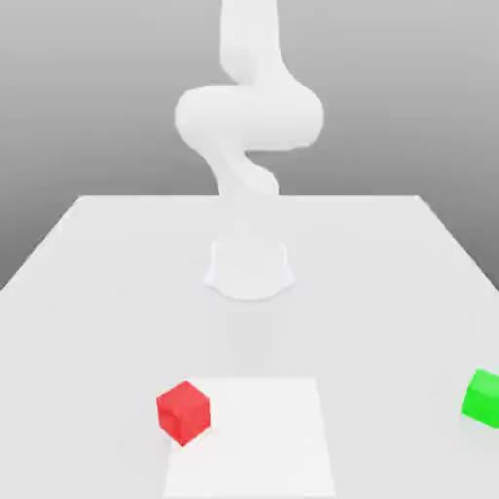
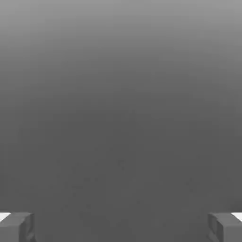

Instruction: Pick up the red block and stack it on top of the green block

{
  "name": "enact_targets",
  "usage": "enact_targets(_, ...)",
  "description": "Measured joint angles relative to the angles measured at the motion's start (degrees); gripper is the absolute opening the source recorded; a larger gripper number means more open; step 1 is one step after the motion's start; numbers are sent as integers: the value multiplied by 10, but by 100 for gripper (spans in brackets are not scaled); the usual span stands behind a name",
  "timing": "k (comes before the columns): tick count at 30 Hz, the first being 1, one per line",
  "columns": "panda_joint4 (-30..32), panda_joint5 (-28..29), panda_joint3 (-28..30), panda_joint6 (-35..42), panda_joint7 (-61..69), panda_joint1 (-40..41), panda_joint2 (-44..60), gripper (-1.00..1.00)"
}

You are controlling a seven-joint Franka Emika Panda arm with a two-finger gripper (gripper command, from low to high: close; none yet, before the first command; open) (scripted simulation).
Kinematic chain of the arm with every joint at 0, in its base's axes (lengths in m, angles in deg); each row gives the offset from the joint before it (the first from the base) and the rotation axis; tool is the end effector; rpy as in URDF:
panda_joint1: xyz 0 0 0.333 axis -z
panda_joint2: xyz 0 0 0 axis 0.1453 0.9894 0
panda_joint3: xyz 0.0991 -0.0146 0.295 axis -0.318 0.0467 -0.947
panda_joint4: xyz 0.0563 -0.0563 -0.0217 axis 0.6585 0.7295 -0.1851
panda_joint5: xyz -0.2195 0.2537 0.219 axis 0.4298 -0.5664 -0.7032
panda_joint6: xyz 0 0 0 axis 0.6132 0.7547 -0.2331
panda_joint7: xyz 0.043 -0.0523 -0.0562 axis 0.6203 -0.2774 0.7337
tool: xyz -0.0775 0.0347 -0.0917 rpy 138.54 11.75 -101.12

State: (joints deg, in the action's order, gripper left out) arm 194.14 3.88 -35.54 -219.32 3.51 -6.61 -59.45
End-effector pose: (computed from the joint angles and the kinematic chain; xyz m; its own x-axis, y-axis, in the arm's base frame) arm 0.4042 -0.0089 0.6440 0.4758 -0.7666 0.4313 -0.5863 -0.6419 -0.4942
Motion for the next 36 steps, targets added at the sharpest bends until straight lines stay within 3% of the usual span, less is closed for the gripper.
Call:
enact_targets(20, 204, 3, 3, -232, -268, 107, 420, 0)
enact_targets(26, 198, 2, 3, -332, -279, 107, 545, 0)
enact_targets(27, 196, 2, 4, -345, -279, 107, 559, -100)
enact_targets(33, 194, 3, 3, -352, -280, 107, 567, -100)
enact_targets(36, 200, 3, 2, -320, -280, 108, 529, -100)
